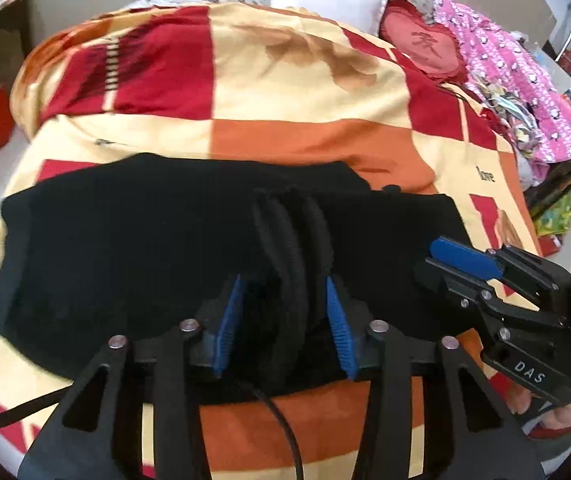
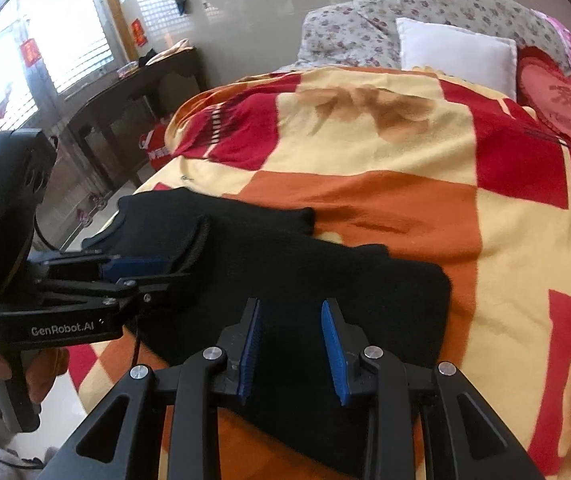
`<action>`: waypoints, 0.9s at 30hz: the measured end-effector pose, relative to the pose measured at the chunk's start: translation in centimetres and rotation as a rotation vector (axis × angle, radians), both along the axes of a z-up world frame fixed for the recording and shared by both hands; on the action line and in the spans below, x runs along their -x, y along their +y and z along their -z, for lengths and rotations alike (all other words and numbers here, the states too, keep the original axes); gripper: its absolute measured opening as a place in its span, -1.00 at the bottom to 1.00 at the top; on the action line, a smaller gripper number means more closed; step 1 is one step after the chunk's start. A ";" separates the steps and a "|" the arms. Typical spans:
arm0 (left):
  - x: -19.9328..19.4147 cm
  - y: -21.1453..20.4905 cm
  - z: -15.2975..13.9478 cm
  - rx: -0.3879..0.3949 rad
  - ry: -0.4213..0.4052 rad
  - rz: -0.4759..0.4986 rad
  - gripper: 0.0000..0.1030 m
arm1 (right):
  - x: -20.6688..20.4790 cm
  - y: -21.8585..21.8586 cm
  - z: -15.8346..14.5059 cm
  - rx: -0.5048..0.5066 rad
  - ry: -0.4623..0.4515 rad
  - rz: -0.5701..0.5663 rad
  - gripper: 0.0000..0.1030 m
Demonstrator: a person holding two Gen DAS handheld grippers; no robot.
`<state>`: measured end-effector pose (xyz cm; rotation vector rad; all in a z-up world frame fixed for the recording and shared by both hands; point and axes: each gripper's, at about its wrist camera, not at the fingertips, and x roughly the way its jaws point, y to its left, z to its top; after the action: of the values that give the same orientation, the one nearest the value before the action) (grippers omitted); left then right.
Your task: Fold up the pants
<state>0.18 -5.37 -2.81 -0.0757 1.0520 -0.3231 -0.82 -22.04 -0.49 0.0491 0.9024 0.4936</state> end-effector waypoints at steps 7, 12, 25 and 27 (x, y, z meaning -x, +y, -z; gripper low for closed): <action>2.4 2.9 -1.6 -0.100 -0.060 -0.068 -0.18 | 0.4 2.9 1.6 0.025 0.007 -0.048 -0.37; 3.7 5.7 -1.9 -0.116 -0.067 -0.125 -0.18 | 0.7 4.7 0.1 0.018 0.005 -0.115 -0.35; 4.3 11.1 -1.0 -0.052 -0.028 -0.273 0.13 | -3.9 10.2 0.7 0.083 0.000 -0.156 -0.35; 4.4 11.6 -1.0 -0.056 -0.027 -0.285 0.13 | -3.5 10.2 0.2 0.096 -0.005 -0.158 -0.35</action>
<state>-4.19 6.21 -1.84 -0.1692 1.0071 -0.0366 2.68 -11.80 -0.71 -0.1116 0.9283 0.5961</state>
